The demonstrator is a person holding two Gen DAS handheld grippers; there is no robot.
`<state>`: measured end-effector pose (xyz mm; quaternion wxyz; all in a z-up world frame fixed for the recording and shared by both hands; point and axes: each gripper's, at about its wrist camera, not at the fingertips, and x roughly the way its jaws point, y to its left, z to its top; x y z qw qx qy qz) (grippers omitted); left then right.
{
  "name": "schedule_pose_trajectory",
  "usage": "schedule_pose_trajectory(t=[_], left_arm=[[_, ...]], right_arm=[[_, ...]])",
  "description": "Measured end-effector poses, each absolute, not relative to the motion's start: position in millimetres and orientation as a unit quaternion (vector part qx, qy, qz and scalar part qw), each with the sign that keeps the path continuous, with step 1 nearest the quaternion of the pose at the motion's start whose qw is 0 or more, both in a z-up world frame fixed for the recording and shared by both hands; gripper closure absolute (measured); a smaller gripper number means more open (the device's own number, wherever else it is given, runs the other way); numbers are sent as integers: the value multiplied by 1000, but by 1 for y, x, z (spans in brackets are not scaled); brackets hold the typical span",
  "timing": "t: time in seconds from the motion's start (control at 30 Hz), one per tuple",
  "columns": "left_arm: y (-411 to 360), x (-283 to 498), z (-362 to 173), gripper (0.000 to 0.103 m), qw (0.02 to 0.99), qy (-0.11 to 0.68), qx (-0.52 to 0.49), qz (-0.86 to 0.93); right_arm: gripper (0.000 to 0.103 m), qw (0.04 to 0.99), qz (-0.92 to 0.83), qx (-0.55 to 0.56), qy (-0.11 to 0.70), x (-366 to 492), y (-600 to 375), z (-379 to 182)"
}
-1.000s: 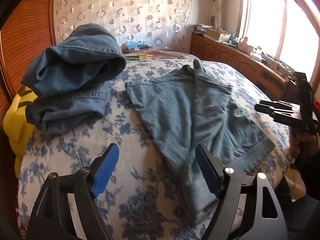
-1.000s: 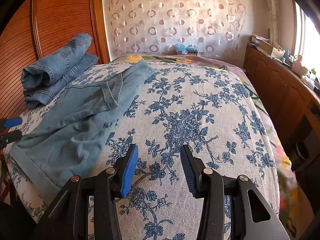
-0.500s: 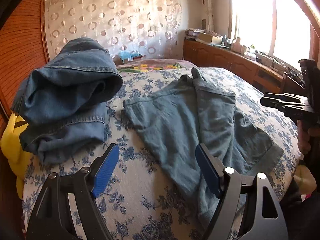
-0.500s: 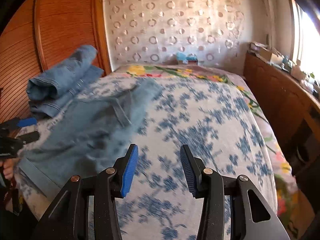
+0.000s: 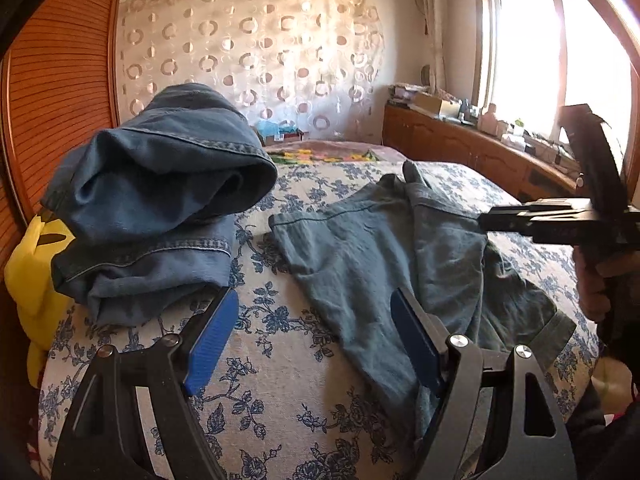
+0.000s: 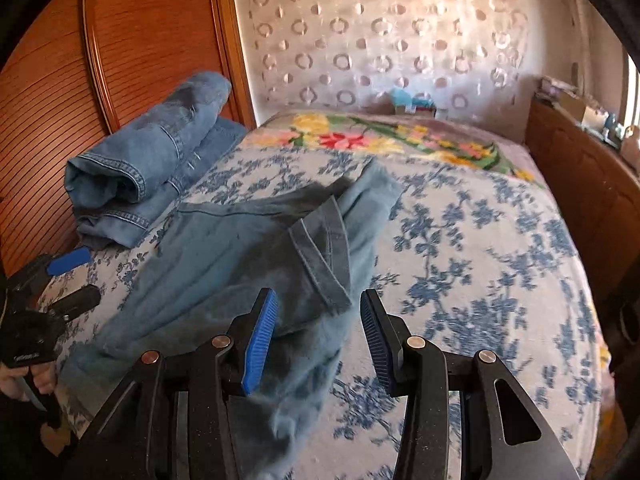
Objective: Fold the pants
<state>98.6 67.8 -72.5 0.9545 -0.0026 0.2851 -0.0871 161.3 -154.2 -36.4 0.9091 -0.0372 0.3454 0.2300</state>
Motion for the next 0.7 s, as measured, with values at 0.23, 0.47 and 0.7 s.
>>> schedule_pose_trajectory(t=[0.23,0.47,0.7], left_arm=[[79,98,-71,24,959,273,-27,-73],[85,96,-72,24,960,268,-40,-68],[89,95,-72,24,961,265,-52,-65]], right_arm=[[90,897,252,-44,360,175,-147,-27],[101,895,271,-75,347,191,-121,-13],[101,897,297,-90,315,196,-92,10]])
